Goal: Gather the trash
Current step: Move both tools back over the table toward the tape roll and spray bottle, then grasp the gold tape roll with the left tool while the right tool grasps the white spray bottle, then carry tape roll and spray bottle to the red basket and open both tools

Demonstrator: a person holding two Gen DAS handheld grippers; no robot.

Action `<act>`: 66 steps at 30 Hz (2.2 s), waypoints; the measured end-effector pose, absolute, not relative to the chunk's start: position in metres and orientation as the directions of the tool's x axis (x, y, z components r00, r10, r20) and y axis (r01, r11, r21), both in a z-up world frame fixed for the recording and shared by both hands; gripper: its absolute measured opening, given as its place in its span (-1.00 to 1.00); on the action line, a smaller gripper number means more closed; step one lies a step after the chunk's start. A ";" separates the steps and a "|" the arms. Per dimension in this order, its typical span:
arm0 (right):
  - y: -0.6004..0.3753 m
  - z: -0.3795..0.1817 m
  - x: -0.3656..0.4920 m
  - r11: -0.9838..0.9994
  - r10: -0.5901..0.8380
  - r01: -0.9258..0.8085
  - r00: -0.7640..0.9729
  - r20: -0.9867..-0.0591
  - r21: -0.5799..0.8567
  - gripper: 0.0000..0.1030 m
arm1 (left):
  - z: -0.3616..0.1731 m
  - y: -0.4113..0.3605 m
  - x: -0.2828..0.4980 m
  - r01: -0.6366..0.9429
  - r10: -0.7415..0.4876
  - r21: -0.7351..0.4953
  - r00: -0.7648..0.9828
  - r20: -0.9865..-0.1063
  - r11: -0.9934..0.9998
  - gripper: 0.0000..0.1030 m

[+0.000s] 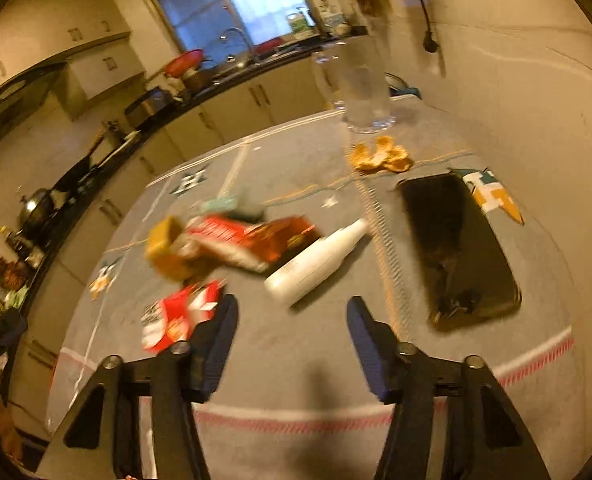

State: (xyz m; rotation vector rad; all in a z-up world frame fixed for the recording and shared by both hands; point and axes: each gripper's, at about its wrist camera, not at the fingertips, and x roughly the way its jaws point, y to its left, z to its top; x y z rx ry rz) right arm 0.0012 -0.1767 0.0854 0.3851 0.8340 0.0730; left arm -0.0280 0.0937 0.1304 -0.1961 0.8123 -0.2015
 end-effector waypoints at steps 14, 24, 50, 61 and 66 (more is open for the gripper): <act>-0.192 0.050 0.055 0.911 0.235 0.138 0.599 -0.766 0.388 -0.04 | 0.066 -0.009 0.101 0.106 -0.203 -0.173 0.482 -0.852 0.979 0.56; -0.183 0.048 0.071 0.909 0.260 0.120 0.586 -0.768 0.399 -0.04 | 0.050 -0.012 0.105 0.140 -0.231 -0.188 0.434 -0.871 0.972 -0.22; -0.150 0.087 0.000 0.886 0.336 0.056 0.607 -0.720 0.460 -0.31 | 0.125 0.096 -0.055 0.136 -0.271 -0.246 0.679 -0.683 0.960 -0.43; -0.053 0.123 -0.027 0.872 0.466 -0.179 0.589 -0.660 0.456 -0.31 | 0.140 0.200 -0.150 -0.052 -0.138 -0.292 0.793 -0.593 0.955 -0.43; 0.017 0.123 -0.030 0.833 0.552 -0.303 0.517 -0.654 0.464 -0.31 | 0.139 0.269 -0.188 -0.219 0.021 -0.274 0.813 -0.581 0.936 -0.43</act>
